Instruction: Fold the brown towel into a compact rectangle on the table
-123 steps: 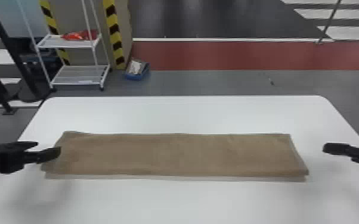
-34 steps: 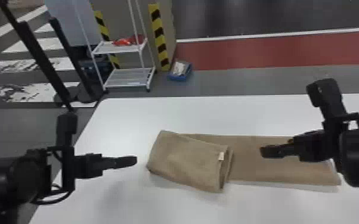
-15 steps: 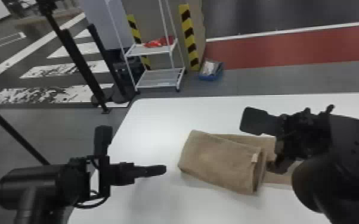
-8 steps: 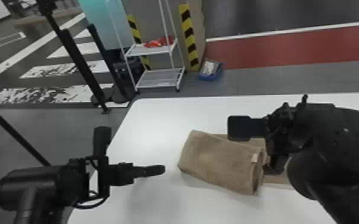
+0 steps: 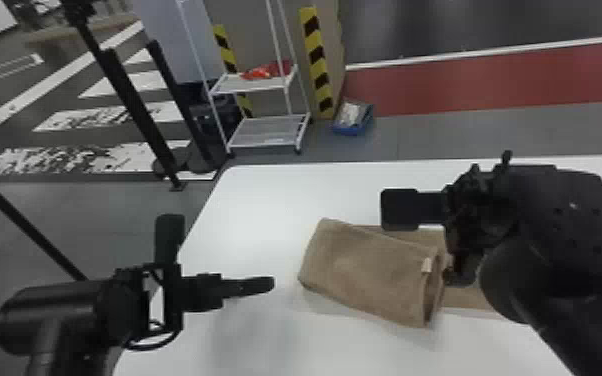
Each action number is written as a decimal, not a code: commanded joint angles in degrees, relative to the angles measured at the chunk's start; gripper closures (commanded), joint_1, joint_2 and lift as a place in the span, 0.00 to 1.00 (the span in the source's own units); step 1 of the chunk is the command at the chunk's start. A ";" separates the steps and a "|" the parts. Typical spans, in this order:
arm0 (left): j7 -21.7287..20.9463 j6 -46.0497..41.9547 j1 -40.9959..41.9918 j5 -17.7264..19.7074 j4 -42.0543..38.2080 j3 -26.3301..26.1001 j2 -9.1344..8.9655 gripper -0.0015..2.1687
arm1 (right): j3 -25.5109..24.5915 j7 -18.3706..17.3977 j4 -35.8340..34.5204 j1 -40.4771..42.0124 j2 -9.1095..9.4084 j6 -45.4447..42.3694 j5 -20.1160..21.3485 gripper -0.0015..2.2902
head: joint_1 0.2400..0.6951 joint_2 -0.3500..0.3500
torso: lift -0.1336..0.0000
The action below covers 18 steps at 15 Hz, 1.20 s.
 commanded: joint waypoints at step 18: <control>0.35 0.78 -1.76 -1.23 -0.09 -0.89 0.01 0.04 | -0.32 0.28 -12.99 9.47 0.05 8.85 -6.58 0.08 | 1.00 1.00 | 0.04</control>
